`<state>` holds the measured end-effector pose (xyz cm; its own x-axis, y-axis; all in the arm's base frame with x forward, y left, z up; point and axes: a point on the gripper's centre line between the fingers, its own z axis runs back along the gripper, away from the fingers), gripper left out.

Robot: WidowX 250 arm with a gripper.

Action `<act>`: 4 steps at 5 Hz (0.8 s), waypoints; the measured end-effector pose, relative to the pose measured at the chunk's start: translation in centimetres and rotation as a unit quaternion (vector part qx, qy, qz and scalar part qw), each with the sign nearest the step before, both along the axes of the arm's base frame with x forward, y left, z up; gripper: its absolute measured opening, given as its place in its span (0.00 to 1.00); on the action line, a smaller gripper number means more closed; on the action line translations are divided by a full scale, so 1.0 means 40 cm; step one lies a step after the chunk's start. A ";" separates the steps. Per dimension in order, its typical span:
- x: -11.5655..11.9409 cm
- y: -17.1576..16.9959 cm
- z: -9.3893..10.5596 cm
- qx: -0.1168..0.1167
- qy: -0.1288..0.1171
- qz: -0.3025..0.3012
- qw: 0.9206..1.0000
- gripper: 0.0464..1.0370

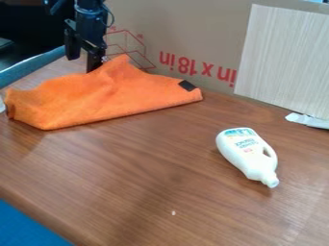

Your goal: Unfold the cloth from top left to bottom right

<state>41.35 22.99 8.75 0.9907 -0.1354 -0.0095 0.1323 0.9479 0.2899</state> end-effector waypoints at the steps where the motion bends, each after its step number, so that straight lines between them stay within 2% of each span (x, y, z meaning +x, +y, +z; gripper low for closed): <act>1: 0.004 -0.021 -0.013 -0.002 0.007 -0.008 1.000 0.96; 3: 0.001 -0.022 -0.053 -0.007 0.028 -0.001 1.000 0.96; 4: 0.005 -0.019 -0.062 -0.009 0.036 0.005 0.999 0.92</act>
